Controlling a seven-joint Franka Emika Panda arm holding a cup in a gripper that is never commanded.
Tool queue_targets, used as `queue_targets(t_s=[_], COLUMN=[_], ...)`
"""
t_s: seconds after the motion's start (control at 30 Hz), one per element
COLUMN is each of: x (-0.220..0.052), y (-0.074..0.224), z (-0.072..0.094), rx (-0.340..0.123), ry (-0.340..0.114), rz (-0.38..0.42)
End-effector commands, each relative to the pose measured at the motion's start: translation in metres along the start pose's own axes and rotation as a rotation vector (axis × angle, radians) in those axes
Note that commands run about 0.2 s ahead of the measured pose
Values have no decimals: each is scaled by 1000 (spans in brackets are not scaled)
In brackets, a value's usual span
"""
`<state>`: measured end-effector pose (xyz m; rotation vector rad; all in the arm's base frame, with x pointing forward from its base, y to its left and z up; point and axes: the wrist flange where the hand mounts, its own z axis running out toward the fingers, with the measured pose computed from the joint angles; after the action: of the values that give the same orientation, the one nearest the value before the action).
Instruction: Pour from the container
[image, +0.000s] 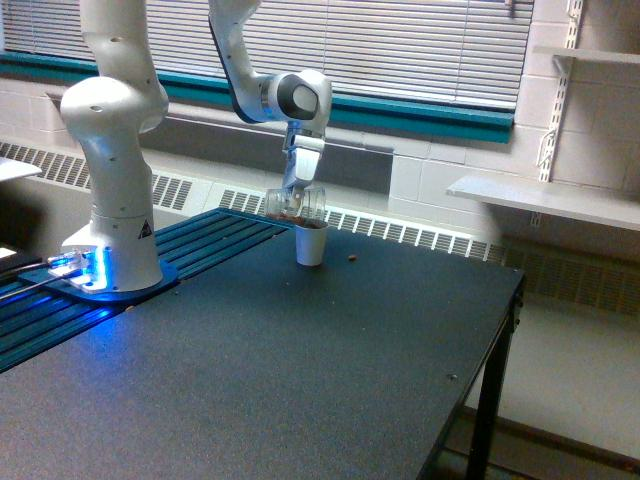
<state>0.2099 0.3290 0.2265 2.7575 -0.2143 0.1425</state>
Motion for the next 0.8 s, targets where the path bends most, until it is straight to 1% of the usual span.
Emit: queue_targets(t_s=[0.03, 0.8], x=[4, -2], y=[-4, -13], z=[0, 7], rx=[-9, -22], ry=[-3, -27], rz=[-13, -40])
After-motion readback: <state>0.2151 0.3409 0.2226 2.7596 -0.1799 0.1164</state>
